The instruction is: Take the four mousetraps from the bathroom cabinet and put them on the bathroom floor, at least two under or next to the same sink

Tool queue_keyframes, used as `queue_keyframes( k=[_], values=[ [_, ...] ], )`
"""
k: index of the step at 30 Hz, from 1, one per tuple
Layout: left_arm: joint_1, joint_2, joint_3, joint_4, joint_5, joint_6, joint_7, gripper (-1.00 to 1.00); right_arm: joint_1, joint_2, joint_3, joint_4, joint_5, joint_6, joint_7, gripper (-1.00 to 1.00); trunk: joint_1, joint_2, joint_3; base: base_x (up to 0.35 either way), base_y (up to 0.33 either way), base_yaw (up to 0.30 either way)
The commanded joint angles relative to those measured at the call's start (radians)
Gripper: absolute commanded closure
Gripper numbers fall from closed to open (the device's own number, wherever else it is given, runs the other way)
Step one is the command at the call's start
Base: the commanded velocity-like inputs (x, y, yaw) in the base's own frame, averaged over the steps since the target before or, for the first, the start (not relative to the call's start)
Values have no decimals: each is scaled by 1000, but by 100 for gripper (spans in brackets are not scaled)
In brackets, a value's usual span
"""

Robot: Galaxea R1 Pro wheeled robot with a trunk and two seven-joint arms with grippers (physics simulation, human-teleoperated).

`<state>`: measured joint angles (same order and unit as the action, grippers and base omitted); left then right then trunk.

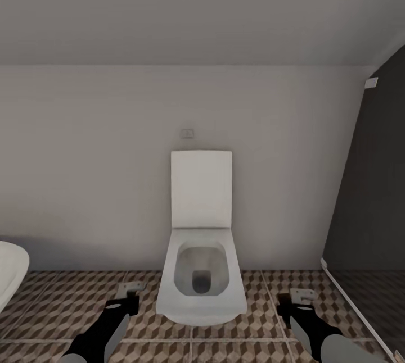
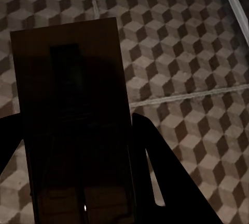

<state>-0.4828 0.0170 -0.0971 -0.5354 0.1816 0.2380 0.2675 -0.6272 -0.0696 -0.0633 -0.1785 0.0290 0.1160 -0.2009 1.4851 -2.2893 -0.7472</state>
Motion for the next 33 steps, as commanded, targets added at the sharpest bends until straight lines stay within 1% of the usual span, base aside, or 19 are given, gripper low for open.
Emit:
queue_keyframes(
  k=[1,4,9,12,18,23,30,33],
  values=[
    [0,1,-9,-2,10,4,9,100,0,1,-6,-2,0,5,0,100,4,-8,-4,0,0,0],
    [0,3,-10,-1,10,4,4,100,0,1,-4,-2,-1,6,3,100,15,-29,-14,0,0,0],
    [0,3,-12,3,10,5,-2,100,0,1,-3,-11,-1,77,10,100,34,-64,-29,0,0,0],
    [0,3,-11,3,10,6,-3,100,0,0,-3,-15,2,88,-1,100,46,-85,-39,0,0,0],
    [1,2,-11,5,10,6,-4,100,0,1,-6,-16,1,91,-28,100,69,-127,-58,0,0,55],
    [1,1,-12,5,10,6,-4,100,0,0,-7,-16,-2,90,-31,100,88,-162,-73,0,0,179],
    [1,1,-12,5,10,6,-3,100,0,-1,-7,-16,-2,91,-29,100,115,-211,-95,0,0,30],
    [1,1,-11,5,10,6,-3,100,0,0,-7,-16,-2,91,-29,100,116,-211,-107,0,0,3]
  ],
)
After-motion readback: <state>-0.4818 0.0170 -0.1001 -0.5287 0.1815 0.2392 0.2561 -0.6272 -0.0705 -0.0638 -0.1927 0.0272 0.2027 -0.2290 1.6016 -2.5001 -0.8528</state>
